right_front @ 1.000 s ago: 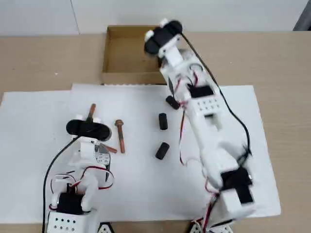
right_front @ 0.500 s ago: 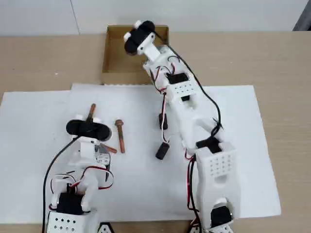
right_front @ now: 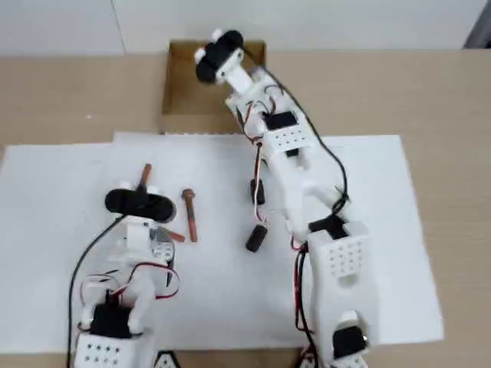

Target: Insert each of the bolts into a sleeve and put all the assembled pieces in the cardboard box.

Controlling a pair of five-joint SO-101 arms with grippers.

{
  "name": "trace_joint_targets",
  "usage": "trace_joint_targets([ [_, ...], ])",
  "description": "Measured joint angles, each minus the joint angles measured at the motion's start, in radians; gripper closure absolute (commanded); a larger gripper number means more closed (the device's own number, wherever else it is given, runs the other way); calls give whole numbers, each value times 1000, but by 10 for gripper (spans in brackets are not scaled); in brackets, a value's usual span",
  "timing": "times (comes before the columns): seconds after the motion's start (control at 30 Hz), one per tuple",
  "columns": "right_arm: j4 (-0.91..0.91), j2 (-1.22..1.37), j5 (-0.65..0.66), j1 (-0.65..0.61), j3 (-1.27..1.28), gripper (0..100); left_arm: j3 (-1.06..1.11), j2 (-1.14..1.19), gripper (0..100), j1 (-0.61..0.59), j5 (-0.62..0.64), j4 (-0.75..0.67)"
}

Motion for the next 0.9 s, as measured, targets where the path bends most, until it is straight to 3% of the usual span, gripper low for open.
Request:
trace_joint_targets([
  [0.5,473,-276,0,0,0,995,0,0,994,0,0,0],
  [0.7,657,-341,-135,0,0,995,0,0,994,0,0,0],
  [0.9,822,-353,-163,0,0,995,0,0,994,0,0,0],
])
